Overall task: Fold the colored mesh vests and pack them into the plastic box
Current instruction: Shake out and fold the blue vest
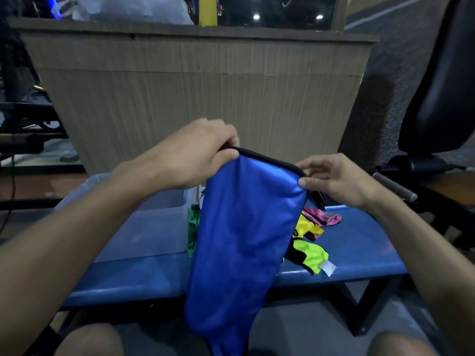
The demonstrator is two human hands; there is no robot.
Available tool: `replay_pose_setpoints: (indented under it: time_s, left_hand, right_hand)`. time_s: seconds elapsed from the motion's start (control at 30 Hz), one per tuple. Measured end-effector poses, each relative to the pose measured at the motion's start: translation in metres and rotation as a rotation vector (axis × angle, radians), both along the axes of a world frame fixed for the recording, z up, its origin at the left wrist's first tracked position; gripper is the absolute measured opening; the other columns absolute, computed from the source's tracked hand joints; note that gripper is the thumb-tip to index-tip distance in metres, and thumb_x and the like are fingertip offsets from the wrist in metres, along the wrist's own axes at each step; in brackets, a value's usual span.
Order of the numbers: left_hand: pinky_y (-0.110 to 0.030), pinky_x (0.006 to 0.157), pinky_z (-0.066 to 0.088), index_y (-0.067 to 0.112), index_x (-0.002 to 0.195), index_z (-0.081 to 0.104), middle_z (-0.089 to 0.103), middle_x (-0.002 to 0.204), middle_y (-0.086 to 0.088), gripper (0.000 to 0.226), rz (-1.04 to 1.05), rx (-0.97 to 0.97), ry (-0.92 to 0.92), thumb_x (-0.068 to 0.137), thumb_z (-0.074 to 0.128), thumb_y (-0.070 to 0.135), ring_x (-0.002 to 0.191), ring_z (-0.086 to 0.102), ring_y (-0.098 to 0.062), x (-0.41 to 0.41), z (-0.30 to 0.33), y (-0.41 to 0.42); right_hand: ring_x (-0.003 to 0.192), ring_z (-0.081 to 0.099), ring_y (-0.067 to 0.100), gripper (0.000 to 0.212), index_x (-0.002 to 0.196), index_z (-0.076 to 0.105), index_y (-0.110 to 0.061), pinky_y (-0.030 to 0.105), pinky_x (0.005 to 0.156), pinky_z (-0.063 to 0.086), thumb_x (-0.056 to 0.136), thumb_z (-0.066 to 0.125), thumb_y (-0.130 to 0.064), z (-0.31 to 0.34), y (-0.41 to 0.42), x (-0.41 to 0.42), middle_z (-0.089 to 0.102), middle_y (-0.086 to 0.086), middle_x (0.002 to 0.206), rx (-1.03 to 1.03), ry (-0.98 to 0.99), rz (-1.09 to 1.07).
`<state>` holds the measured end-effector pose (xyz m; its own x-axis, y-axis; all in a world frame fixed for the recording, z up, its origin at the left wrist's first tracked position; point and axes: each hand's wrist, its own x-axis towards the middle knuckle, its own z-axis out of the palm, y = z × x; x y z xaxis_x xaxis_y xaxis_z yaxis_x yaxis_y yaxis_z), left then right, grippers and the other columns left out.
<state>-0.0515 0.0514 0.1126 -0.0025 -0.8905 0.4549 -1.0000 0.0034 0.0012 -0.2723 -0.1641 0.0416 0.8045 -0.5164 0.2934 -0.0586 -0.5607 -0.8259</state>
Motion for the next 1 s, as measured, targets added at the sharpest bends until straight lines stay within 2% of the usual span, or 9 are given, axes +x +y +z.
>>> replay_pose_setpoints:
  time_s: [0.1, 0.23, 0.37, 0.47, 0.6, 0.67, 0.77, 0.9, 1.0]
  left_hand:
    - [-0.009, 0.071, 0.042, 0.023, 0.105, 0.072, 0.071, 0.092, 0.014, 0.01, -0.206, 0.081, 0.284, 0.097, 0.066, 0.025, 0.082, 0.063, 0.003, -0.029, 0.005, -0.014]
    - [-0.033, 0.078, 0.051, 0.014, 0.112, 0.072, 0.068, 0.084, 0.009, 0.015, -0.461, 0.231, 0.669, 0.098, 0.067, 0.012, 0.079, 0.063, -0.008, -0.073, -0.027, -0.046]
    - [-0.019, 0.065, 0.043, 0.009, 0.112, 0.07, 0.055, 0.082, -0.003, 0.015, -0.571, 0.246, 1.039, 0.099, 0.064, 0.006, 0.068, 0.049, -0.008, -0.11, -0.065, -0.076]
    - [-0.019, 0.058, 0.051, 0.012, 0.109, 0.068, 0.053, 0.089, -0.011, 0.014, -0.608, 0.207, 1.256, 0.1, 0.062, 0.005, 0.071, 0.053, -0.012, -0.122, -0.076, -0.094]
    - [-0.029, 0.064, 0.061, 0.012, 0.101, 0.068, 0.055, 0.089, -0.009, 0.013, -0.612, 0.036, 1.486, 0.1, 0.06, 0.002, 0.08, 0.055, -0.017, -0.11, -0.082, -0.113]
    - [-0.032, 0.065, 0.061, 0.012, 0.097, 0.069, 0.058, 0.09, -0.002, 0.015, -0.56, -0.076, 1.562, 0.099, 0.06, 0.002, 0.084, 0.057, -0.014, -0.09, -0.088, -0.117]
    - [-0.036, 0.065, 0.063, 0.012, 0.096, 0.069, 0.058, 0.091, -0.001, 0.015, -0.329, -0.221, 1.507, 0.101, 0.058, 0.003, 0.082, 0.061, -0.013, -0.045, -0.108, -0.117]
    - [-0.034, 0.048, 0.057, 0.023, 0.092, 0.065, 0.062, 0.087, 0.005, 0.021, 0.122, -0.256, 1.017, 0.103, 0.055, 0.008, 0.061, 0.067, -0.012, 0.02, -0.169, -0.11]
    - [-0.046, 0.073, 0.054, 0.024, 0.095, 0.063, 0.062, 0.088, 0.002, 0.021, 0.356, -0.058, 0.609, 0.097, 0.054, 0.005, 0.08, 0.066, -0.028, 0.045, -0.221, -0.102]
  right_hand:
    - [0.077, 0.064, 0.01, 0.008, 0.095, 0.07, -0.001, 0.018, 0.07, 0.051, 0.087, 0.073, -0.001, -0.018, -0.01, -0.03, 0.07, 0.006, 0.085, 0.11, 0.102, 0.058]
    - [0.061, 0.041, 0.011, 0.027, 0.083, 0.058, 0.002, 0.019, 0.05, 0.03, 0.081, 0.082, -0.01, -0.034, -0.024, -0.092, 0.046, 0.01, 0.072, 0.287, 0.355, 0.013]
    - [0.042, 0.023, 0.01, 0.033, 0.088, 0.062, 0.002, 0.013, 0.04, 0.02, 0.073, 0.088, -0.011, -0.006, -0.042, -0.152, 0.032, 0.011, 0.065, 0.465, 0.451, -0.143]
    - [0.042, 0.024, 0.009, 0.054, 0.093, 0.069, -0.004, 0.014, 0.045, 0.022, 0.055, 0.098, -0.031, 0.047, -0.063, -0.161, 0.034, 0.012, 0.061, 0.283, 0.571, -0.287]
    - [0.033, 0.036, 0.013, 0.013, 0.099, 0.072, -0.004, 0.015, 0.035, 0.028, 0.086, 0.073, -0.004, 0.118, -0.084, -0.096, 0.041, 0.009, 0.047, -0.049, 0.584, -0.432]
    - [0.034, 0.046, 0.01, 0.009, 0.097, 0.072, -0.003, 0.018, 0.033, 0.037, 0.092, 0.067, 0.001, 0.128, -0.094, -0.036, 0.054, 0.008, 0.05, -0.242, 0.519, -0.485]
    - [0.035, 0.058, 0.005, 0.013, 0.091, 0.071, 0.001, 0.018, 0.034, 0.045, 0.093, 0.059, 0.002, 0.097, -0.1, 0.066, 0.063, 0.001, 0.047, -0.363, 0.488, -0.437]
    - [0.052, 0.071, 0.011, 0.022, 0.081, 0.072, 0.0, 0.022, 0.043, 0.054, 0.085, 0.051, 0.006, -0.008, -0.108, 0.177, 0.072, 0.008, 0.061, -0.401, 0.517, -0.351]
    - [0.086, 0.075, 0.03, 0.024, 0.09, 0.076, -0.005, 0.036, 0.077, 0.06, 0.081, 0.055, 0.002, -0.084, -0.103, 0.232, 0.076, 0.018, 0.085, -0.404, 0.494, -0.279]
